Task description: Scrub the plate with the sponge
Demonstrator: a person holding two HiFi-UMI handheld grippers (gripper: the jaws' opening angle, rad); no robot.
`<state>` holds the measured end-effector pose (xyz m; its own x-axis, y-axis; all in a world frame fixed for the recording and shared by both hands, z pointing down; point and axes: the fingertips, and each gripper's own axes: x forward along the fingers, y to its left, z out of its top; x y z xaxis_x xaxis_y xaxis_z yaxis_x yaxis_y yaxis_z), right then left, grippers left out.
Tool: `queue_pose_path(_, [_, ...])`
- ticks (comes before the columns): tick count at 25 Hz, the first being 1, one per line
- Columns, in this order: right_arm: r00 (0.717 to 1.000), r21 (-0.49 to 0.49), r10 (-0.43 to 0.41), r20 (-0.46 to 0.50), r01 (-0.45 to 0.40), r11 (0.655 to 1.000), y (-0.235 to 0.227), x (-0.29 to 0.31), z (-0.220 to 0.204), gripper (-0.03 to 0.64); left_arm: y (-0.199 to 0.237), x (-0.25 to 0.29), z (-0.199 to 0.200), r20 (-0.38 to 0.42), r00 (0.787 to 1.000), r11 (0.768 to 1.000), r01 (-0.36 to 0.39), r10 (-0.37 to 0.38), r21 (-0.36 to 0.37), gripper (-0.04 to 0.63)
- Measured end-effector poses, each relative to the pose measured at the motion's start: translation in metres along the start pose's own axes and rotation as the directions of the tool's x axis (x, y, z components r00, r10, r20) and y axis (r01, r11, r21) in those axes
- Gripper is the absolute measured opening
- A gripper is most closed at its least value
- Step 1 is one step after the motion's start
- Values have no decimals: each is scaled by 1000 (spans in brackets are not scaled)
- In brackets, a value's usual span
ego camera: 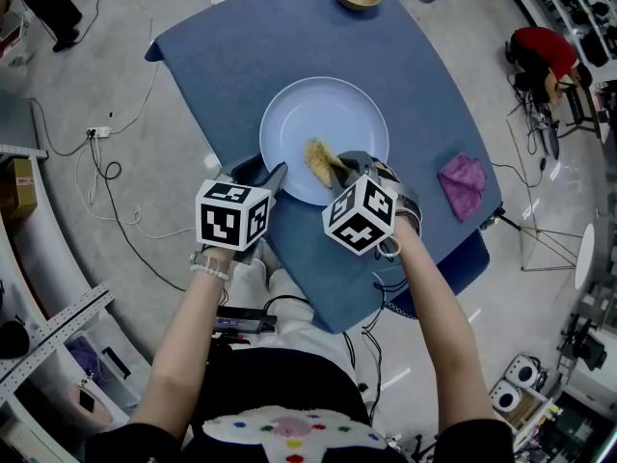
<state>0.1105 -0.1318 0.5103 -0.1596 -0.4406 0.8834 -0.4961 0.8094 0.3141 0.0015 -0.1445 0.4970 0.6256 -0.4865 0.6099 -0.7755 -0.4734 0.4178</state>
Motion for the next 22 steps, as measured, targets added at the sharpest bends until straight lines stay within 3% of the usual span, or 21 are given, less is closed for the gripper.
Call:
queue_pose_path(5, [999, -23, 18, 36, -17, 1000, 11, 6, 23, 43, -1, 0, 1, -2, 1000, 1000, -3, 3, 1, 179])
queue_pose_path(11, [998, -9, -45, 46, 45, 999, -4, 16, 33, 44, 1, 1, 1, -1, 1000, 1000, -5, 5, 1, 179])
queue_pose_path(22, [990, 90, -141, -1, 141, 986, -53, 25, 16, 44, 2, 0, 1, -1, 1000, 1000, -18, 18, 7, 179])
